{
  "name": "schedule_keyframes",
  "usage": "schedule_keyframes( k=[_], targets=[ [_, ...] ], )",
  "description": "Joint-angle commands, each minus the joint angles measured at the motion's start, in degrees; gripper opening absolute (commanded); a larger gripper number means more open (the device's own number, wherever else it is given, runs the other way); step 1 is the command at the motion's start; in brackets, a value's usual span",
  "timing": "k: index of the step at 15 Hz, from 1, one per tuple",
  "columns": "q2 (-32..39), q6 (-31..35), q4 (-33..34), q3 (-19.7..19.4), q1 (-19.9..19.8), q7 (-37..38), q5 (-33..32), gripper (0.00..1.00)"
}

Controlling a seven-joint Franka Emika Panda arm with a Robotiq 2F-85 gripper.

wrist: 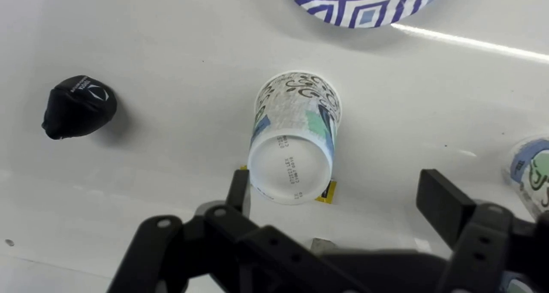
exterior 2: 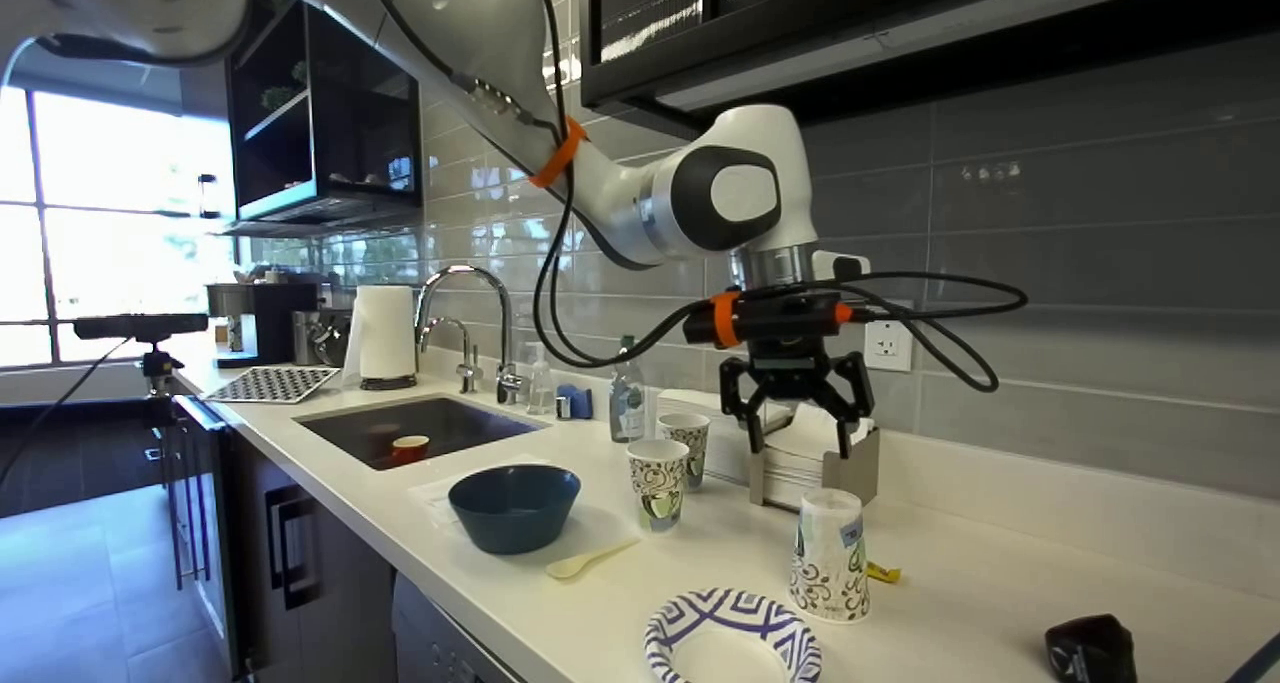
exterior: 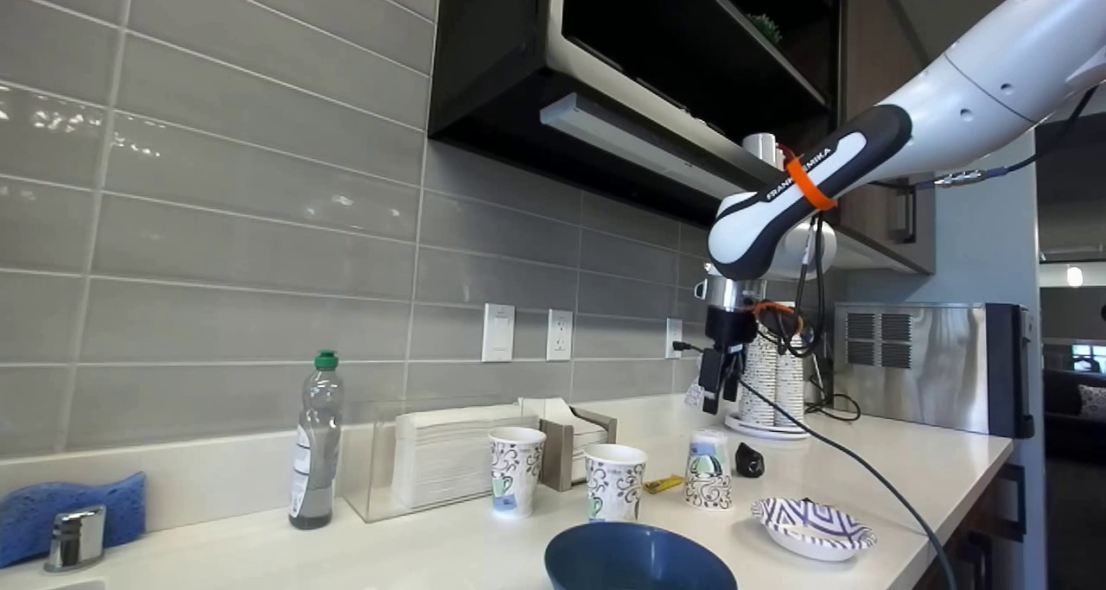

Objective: Move the paper cup on the right slightly to the left and then turn the paper cup in the middle over

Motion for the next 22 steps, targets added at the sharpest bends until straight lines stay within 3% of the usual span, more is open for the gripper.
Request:
schedule_keyframes(
  k=[1,22],
  targets=[
    [1.3,0.9,0.3,0.7,-1.4,1.5,0.7,1.00],
    [9.4,4.7,5.8,2.5,-4.7,2.0,4.8,1.00]
  ],
)
